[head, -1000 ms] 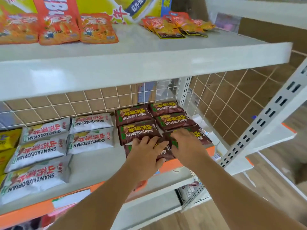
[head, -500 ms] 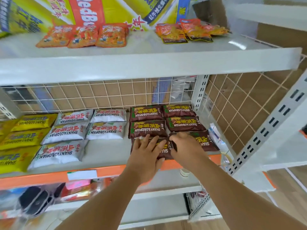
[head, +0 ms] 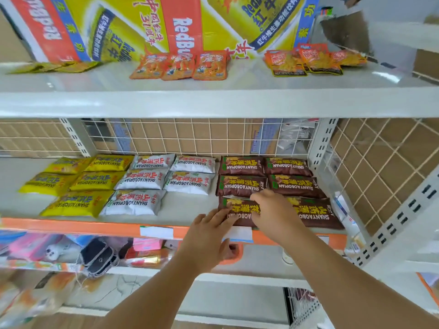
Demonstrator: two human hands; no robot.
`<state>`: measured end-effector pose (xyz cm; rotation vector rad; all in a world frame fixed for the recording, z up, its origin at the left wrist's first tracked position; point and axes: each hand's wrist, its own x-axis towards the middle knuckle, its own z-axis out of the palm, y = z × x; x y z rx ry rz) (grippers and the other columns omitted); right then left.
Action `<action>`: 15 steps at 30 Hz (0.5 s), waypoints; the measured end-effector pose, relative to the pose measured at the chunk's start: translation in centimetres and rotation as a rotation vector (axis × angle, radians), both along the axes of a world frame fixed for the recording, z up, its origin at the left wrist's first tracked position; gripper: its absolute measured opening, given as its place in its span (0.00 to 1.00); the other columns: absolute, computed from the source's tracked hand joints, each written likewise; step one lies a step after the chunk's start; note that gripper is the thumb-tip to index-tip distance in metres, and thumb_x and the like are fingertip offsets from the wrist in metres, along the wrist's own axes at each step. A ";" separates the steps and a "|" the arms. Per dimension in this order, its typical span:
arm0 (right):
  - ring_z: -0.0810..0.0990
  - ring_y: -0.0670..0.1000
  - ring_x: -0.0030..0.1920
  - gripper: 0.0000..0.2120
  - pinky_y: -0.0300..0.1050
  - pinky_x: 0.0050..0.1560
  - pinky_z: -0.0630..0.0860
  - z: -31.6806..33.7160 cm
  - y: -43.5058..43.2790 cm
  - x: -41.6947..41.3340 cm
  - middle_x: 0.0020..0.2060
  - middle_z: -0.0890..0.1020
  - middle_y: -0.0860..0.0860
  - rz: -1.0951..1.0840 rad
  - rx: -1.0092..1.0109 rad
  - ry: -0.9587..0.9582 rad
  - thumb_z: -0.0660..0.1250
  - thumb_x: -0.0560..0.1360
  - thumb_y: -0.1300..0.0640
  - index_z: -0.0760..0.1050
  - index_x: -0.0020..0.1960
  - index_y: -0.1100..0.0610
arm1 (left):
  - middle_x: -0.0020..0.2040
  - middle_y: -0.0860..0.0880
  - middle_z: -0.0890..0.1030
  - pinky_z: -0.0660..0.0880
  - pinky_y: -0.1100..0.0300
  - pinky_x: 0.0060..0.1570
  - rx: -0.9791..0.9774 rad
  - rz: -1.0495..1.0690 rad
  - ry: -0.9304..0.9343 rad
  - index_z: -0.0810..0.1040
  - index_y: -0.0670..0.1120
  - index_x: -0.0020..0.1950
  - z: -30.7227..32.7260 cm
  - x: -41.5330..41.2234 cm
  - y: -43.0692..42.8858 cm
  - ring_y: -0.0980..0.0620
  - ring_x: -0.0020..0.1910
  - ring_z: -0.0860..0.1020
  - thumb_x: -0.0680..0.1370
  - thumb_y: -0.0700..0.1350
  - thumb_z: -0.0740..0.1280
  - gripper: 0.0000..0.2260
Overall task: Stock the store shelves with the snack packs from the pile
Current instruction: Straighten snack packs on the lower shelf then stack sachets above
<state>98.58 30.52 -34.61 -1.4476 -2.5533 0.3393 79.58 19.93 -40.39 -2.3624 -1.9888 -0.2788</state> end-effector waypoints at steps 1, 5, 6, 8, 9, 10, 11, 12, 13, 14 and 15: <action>0.75 0.56 0.58 0.18 0.53 0.53 0.77 0.4 -0.2 -0.8 0.61 0.75 0.49 0.020 0.007 0.000 0.65 0.76 0.51 0.74 0.65 0.48 | 0.74 0.50 0.72 0.74 0.50 0.63 0.000 0.034 -0.010 0.66 0.54 0.76 0.5 -1.0 -0.9 0.47 0.71 0.72 0.75 0.53 0.64 0.28; 0.76 0.57 0.58 0.17 0.52 0.52 0.77 2.0 -1.3 -4.5 0.57 0.77 0.49 0.107 0.021 0.030 0.63 0.74 0.51 0.75 0.63 0.49 | 0.70 0.50 0.76 0.77 0.50 0.60 -0.023 0.203 -0.032 0.70 0.55 0.74 2.9 -5.9 -4.3 0.47 0.64 0.78 0.73 0.50 0.68 0.28; 0.76 0.57 0.57 0.17 0.52 0.51 0.77 2.5 -1.8 -5.5 0.56 0.77 0.50 0.134 0.028 0.036 0.63 0.74 0.52 0.75 0.62 0.49 | 0.68 0.51 0.78 0.79 0.51 0.58 -0.025 0.247 -0.036 0.72 0.55 0.73 3.4 -7.3 -5.1 0.47 0.61 0.80 0.74 0.49 0.68 0.27; 0.76 0.57 0.57 0.16 0.53 0.51 0.77 3.6 -2.7 -7.8 0.55 0.78 0.51 0.194 0.043 0.025 0.64 0.74 0.52 0.75 0.61 0.49 | 0.66 0.52 0.79 0.79 0.52 0.56 -0.044 0.363 -0.063 0.73 0.55 0.72 4.6 -10.1 -6.8 0.47 0.59 0.80 0.75 0.50 0.67 0.24; 0.77 0.57 0.57 0.16 0.53 0.53 0.76 4.3 -3.1 -9.0 0.55 0.78 0.51 0.220 0.048 0.009 0.64 0.74 0.52 0.75 0.61 0.50 | 0.66 0.52 0.78 0.78 0.53 0.57 -0.059 0.424 -0.082 0.72 0.55 0.73 5.2 -11.6 -7.6 0.47 0.60 0.79 0.77 0.51 0.66 0.24; 0.77 0.57 0.58 0.16 0.53 0.54 0.76 4.9 -3.6 -10.3 0.56 0.78 0.52 0.243 0.061 -0.007 0.65 0.75 0.51 0.75 0.62 0.51 | 0.67 0.52 0.78 0.77 0.53 0.58 -0.062 0.476 -0.097 0.71 0.56 0.74 5.8 -13.0 -8.5 0.47 0.61 0.78 0.77 0.52 0.65 0.24; 0.77 0.57 0.58 0.16 0.52 0.55 0.76 5.5 -3.9 -11.6 0.57 0.78 0.52 0.262 0.077 -0.024 0.65 0.75 0.51 0.75 0.62 0.51 | 0.68 0.52 0.77 0.77 0.53 0.58 -0.057 0.523 -0.108 0.70 0.57 0.74 6.3 -14.4 -9.4 0.48 0.62 0.78 0.78 0.53 0.65 0.24; 0.77 0.57 0.59 0.18 0.52 0.55 0.76 6.1 -4.4 -12.9 0.58 0.77 0.52 0.275 0.086 -0.037 0.65 0.75 0.50 0.74 0.64 0.50 | 0.69 0.52 0.77 0.77 0.53 0.58 -0.045 0.566 -0.122 0.70 0.57 0.75 7.0 -15.8 -10.5 0.48 0.62 0.78 0.78 0.54 0.65 0.24; 0.77 0.57 0.60 0.19 0.51 0.55 0.76 6.6 -4.9 -14.3 0.59 0.76 0.52 0.282 0.092 -0.041 0.65 0.76 0.49 0.73 0.67 0.49 | 0.69 0.52 0.77 0.76 0.53 0.58 -0.026 0.603 -0.138 0.70 0.57 0.75 7.7 -17.1 -11.6 0.47 0.63 0.77 0.78 0.54 0.66 0.25; 0.76 0.57 0.61 0.20 0.51 0.55 0.75 7.1 -5.6 -15.8 0.61 0.76 0.51 0.289 0.096 -0.039 0.64 0.77 0.49 0.72 0.68 0.48 | 0.70 0.51 0.77 0.76 0.53 0.58 0.001 0.632 -0.149 0.70 0.57 0.75 8.6 -18.5 -12.7 0.47 0.64 0.77 0.77 0.55 0.67 0.25; 0.76 0.57 0.61 0.20 0.51 0.55 0.75 7.7 -6.3 -17.3 0.62 0.75 0.50 0.299 0.101 -0.035 0.64 0.77 0.48 0.72 0.69 0.47 | 0.70 0.51 0.77 0.77 0.52 0.57 0.025 0.656 -0.150 0.71 0.57 0.74 9.5 -19.8 -13.8 0.46 0.64 0.77 0.76 0.56 0.67 0.26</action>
